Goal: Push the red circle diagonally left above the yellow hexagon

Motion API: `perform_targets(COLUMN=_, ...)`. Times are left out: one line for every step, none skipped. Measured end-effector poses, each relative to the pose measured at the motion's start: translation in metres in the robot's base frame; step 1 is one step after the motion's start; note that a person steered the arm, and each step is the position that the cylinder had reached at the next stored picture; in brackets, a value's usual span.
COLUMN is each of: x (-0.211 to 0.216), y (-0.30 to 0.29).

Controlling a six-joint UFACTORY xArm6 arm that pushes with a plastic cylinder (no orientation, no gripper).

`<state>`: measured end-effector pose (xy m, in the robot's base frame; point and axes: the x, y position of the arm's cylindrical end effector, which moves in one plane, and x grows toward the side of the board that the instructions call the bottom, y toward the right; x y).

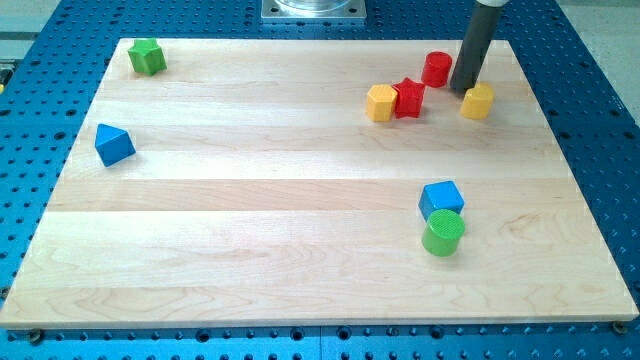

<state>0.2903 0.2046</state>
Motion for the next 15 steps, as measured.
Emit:
perform_targets(x=-0.023, y=0.0)
perform_targets(x=-0.029, y=-0.022)
perform_targets(x=-0.025, y=-0.057)
perform_targets(x=-0.021, y=-0.099)
perform_targets(x=-0.021, y=-0.145)
perform_targets(x=-0.021, y=-0.159)
perform_targets(x=0.0, y=-0.148)
perform_targets(x=0.035, y=-0.17)
perform_targets(x=0.035, y=-0.209)
perform_targets(x=0.025, y=-0.218)
perform_targets(x=0.017, y=-0.211)
perform_targets(x=0.017, y=-0.176)
perform_targets(x=0.023, y=-0.158)
perform_targets(x=0.016, y=-0.15)
perform_targets(x=-0.005, y=-0.172)
